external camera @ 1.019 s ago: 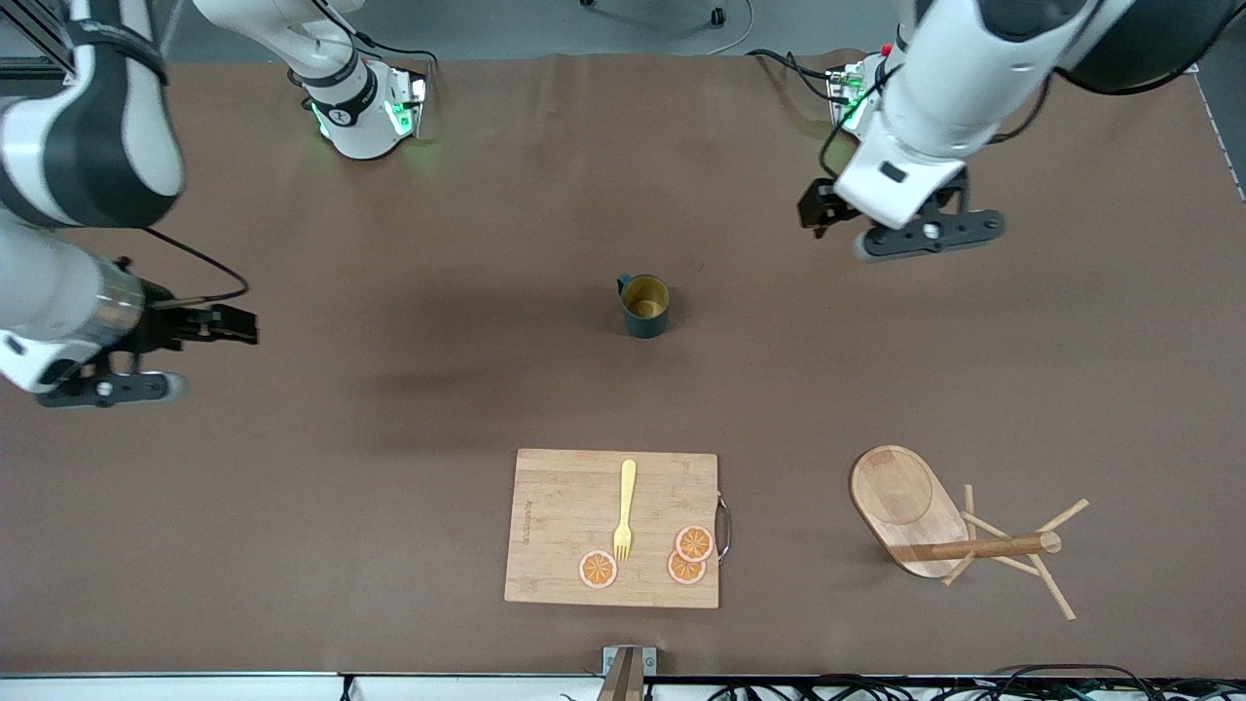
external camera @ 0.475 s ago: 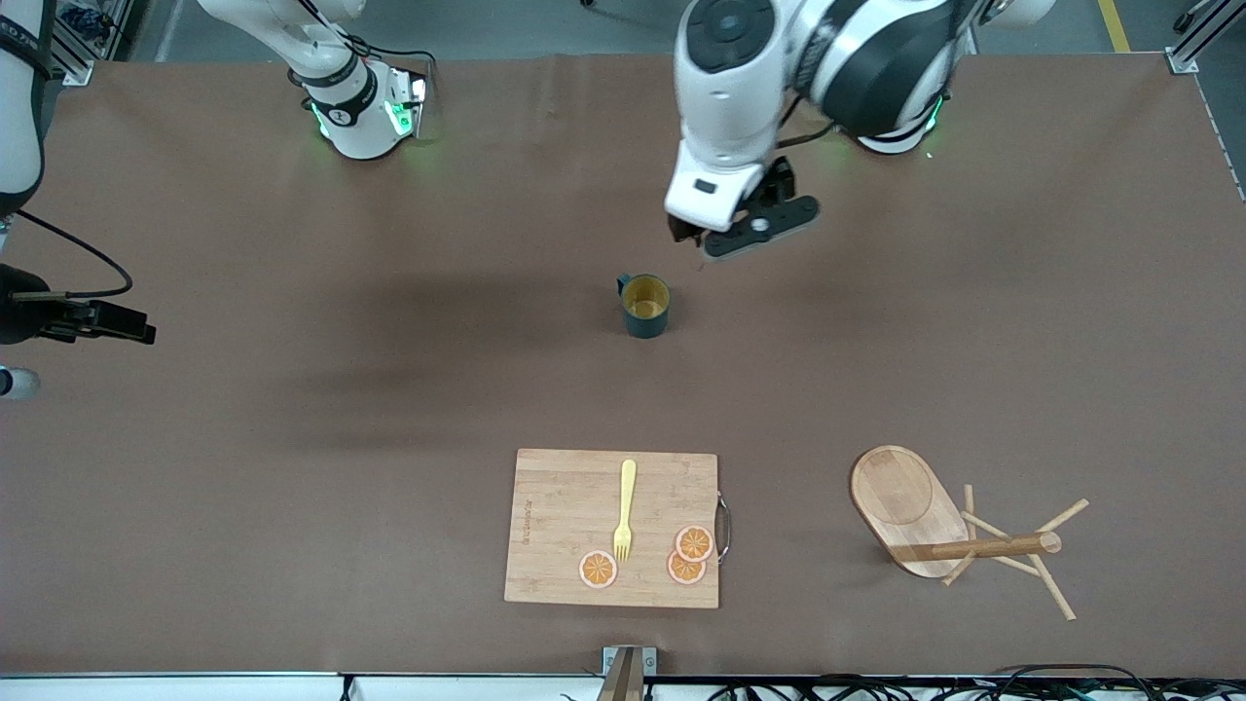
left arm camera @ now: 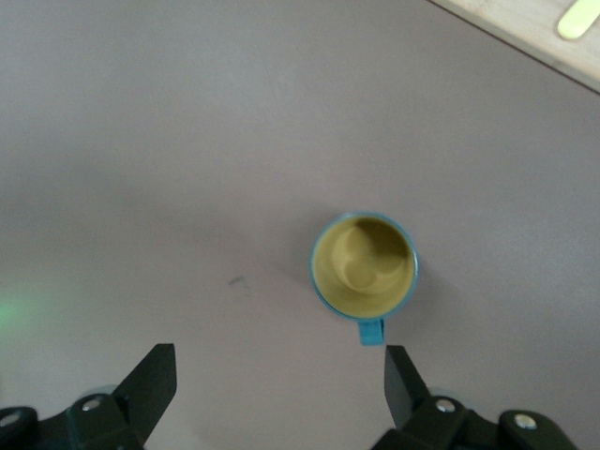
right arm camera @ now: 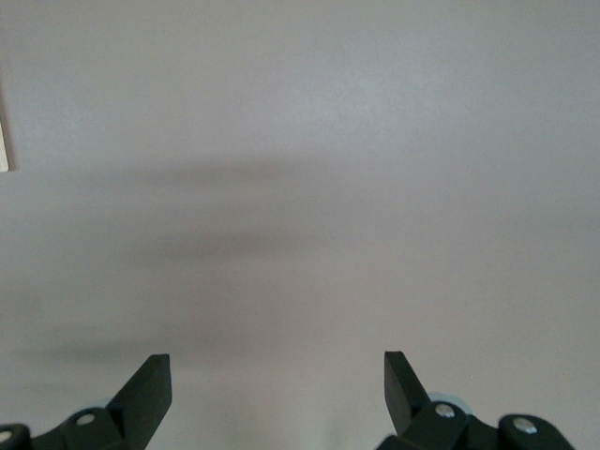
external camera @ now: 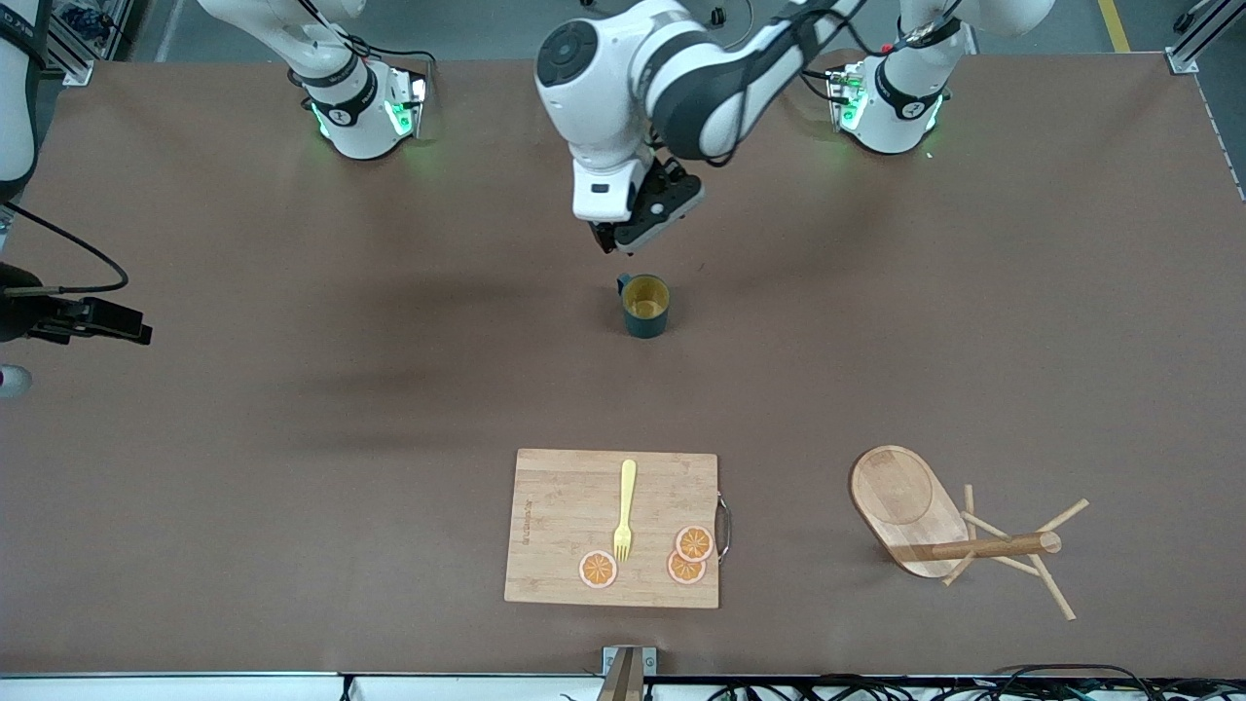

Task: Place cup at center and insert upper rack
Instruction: 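Lower the open left gripper over the mug rim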

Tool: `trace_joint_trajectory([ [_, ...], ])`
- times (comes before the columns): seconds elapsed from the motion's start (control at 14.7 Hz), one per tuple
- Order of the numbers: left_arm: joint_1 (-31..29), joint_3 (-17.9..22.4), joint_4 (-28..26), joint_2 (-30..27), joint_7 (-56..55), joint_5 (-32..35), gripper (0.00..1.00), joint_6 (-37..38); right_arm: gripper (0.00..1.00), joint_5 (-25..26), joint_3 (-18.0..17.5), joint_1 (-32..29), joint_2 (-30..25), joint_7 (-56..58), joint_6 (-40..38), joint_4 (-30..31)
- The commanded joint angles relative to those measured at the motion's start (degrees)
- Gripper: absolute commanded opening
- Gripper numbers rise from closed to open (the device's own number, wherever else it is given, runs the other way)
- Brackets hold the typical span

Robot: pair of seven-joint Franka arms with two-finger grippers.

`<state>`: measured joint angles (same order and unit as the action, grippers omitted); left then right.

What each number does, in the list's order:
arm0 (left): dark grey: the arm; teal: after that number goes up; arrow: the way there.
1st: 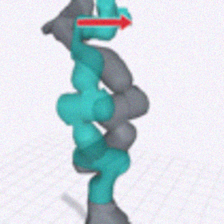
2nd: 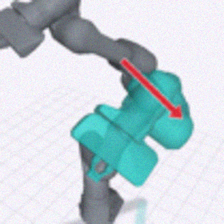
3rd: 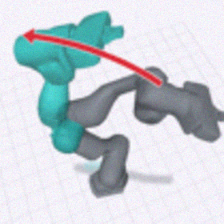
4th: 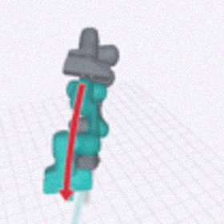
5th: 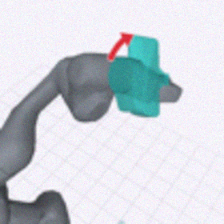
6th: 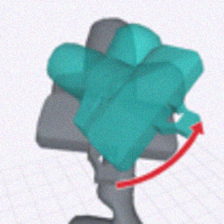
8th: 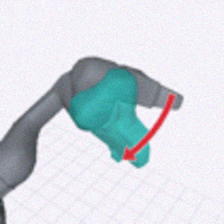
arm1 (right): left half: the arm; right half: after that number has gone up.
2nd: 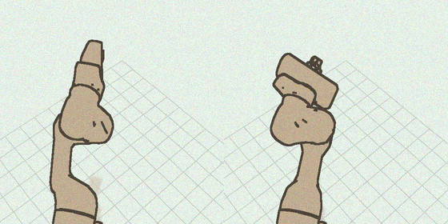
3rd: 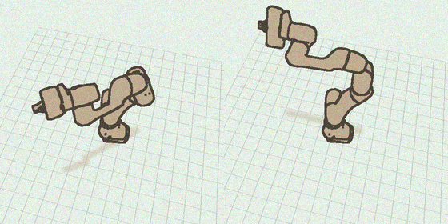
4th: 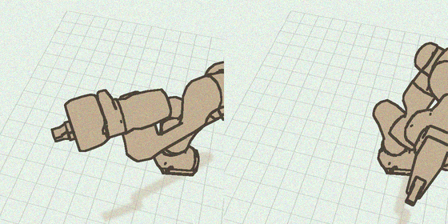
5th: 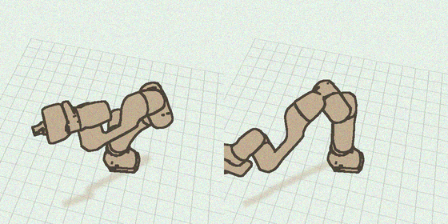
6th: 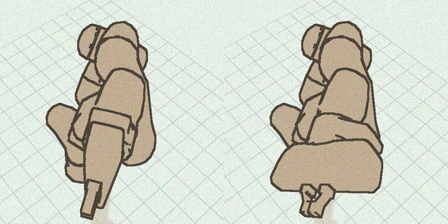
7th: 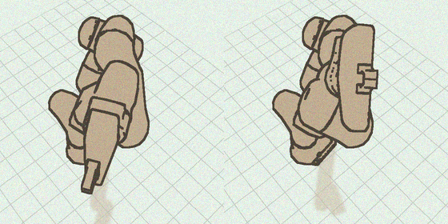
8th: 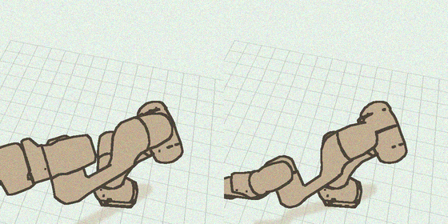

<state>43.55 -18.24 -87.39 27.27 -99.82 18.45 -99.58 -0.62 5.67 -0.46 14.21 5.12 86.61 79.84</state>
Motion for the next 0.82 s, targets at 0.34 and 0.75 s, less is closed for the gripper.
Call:
trace_joint_trajectory([
  [0.34,11.4,0.6,3.4,14.5,-25.4,22.7,0.92,-2.6,1.0,-2.6,-1.0,-0.9,-6.9,-1.1,-5.8,2.6],
  [0.75,13.5,0.7,3.3,19.7,-30.3,31.8,0.74,-2.7,1.0,-1.7,-2.3,-0.5,-12.7,-0.9,-4.1,8.3],
])
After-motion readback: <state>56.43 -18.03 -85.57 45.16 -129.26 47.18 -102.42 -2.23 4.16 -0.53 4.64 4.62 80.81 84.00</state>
